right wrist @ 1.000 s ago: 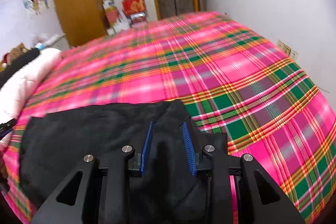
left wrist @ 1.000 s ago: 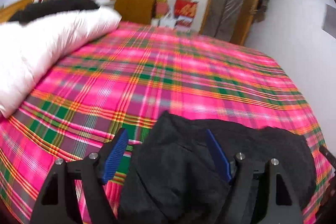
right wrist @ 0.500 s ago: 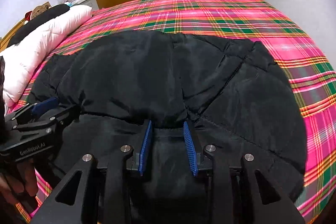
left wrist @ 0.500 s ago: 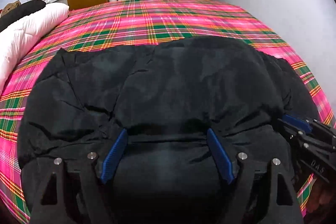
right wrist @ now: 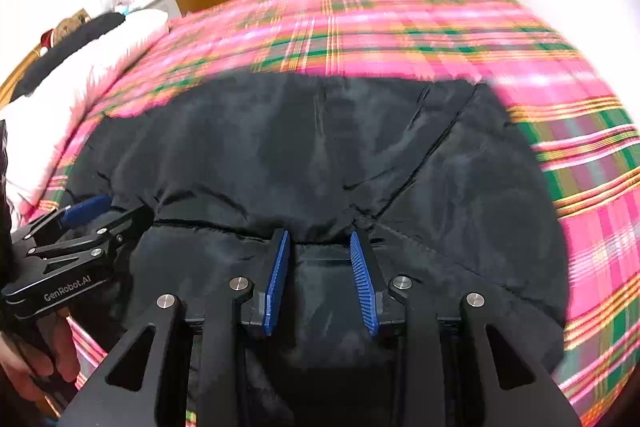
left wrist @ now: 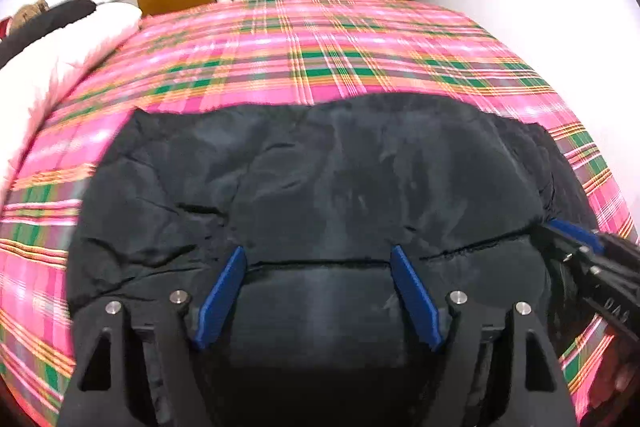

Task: Fold large clothes

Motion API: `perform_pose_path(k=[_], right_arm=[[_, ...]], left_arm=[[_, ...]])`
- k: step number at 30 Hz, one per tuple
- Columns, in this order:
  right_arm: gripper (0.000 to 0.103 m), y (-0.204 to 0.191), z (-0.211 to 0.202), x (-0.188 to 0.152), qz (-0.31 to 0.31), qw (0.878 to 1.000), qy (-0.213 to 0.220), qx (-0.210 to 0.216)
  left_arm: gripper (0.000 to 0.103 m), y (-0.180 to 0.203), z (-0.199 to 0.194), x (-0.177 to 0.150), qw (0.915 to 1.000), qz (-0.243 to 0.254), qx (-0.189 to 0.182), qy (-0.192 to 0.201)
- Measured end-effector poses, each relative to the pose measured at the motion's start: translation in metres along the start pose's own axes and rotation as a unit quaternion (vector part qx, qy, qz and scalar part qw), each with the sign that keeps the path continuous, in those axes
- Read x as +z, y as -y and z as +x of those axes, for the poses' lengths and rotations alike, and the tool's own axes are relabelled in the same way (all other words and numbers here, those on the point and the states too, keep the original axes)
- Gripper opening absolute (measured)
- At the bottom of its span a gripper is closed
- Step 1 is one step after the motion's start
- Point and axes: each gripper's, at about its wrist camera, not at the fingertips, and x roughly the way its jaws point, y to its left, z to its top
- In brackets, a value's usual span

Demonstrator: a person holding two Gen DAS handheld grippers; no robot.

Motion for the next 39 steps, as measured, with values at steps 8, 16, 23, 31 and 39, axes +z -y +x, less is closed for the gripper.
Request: perform_pose_path(k=[8, 16, 23, 31, 39], right_arm=[[0.037, 0.018, -0.045, -0.022, 0.004, 0.999, 0.038, -0.017], [0.037, 0.038, -0.012, -0.031, 0.012, 0.999, 0.011, -0.03], [0.04, 0.022, -0.028, 0.004, 0.01, 0.998, 0.065, 0.006], [0.043, 0.028, 0.04, 0.045, 0.013, 0.999, 0.034, -0.015], [0.047, 0.054, 0.086, 0.048, 0.042, 0.999, 0.015, -0.016]], left_arm=[[0.077, -0.017, -0.052, -0.015, 0.9973, 0.021, 0.042, 0.056], [0.077, -0.053, -0.015, -0.036, 0.9985, -0.011, 0.052, 0.012], [0.077, -0.039, -0.022, 0.001, 0.9978, 0.021, 0.043, 0.046], [0.078, -0.036, 0.048, 0.055, 0.9972, 0.038, 0.062, 0.014], [0.081, -0.043, 0.089, 0.055, 0.9981, 0.037, 0.05, 0.001]])
